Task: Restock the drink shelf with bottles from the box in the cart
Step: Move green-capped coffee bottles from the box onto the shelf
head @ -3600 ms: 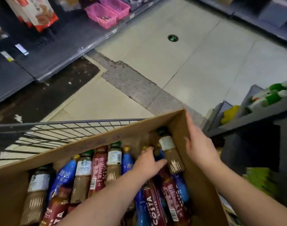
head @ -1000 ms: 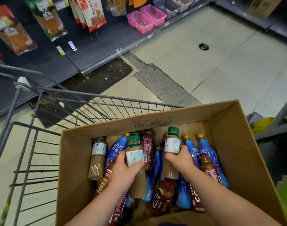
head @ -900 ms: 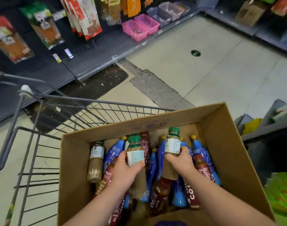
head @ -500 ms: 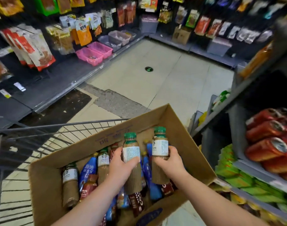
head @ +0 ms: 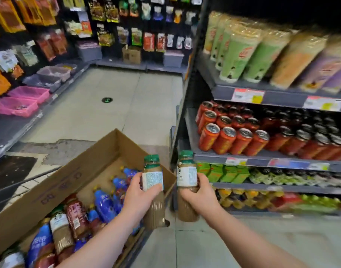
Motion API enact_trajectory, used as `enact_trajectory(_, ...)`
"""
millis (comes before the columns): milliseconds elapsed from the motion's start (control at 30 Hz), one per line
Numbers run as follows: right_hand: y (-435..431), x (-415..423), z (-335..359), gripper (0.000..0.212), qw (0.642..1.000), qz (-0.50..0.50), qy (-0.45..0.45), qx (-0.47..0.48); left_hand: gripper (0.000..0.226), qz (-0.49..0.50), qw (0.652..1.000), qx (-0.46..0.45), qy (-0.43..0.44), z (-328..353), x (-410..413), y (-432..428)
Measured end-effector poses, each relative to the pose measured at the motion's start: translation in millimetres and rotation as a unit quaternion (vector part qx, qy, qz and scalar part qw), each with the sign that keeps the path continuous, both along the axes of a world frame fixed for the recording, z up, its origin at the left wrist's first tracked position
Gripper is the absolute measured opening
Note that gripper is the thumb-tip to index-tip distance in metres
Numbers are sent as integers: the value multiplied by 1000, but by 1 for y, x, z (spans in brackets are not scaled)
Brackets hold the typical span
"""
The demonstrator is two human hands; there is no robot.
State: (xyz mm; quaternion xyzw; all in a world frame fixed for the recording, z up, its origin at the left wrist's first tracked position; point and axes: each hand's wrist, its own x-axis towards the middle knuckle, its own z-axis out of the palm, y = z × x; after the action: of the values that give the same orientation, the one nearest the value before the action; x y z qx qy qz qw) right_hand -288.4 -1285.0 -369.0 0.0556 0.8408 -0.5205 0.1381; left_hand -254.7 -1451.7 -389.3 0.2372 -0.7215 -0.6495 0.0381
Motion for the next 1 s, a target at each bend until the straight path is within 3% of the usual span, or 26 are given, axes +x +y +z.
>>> enact_trajectory(267, 198, 77, 28, 47, 989, -144, 27, -28, 34, -135, 990, 7, 38, 38, 24, 200)
enact_trajectory(533, 383, 164, 68, 44, 956, -280, 80, -39, 38, -280, 956, 14, 88, 75, 64, 396)
enact_trajectory(833, 513, 212, 89, 44, 905, -400, 130, -62, 43, -400, 910, 25, 103, 103, 75, 538)
enact_trajectory(1000, 570, 215, 92, 45, 881, -451, 134, -57, 32, -457, 881, 57, 103, 104, 58, 614)
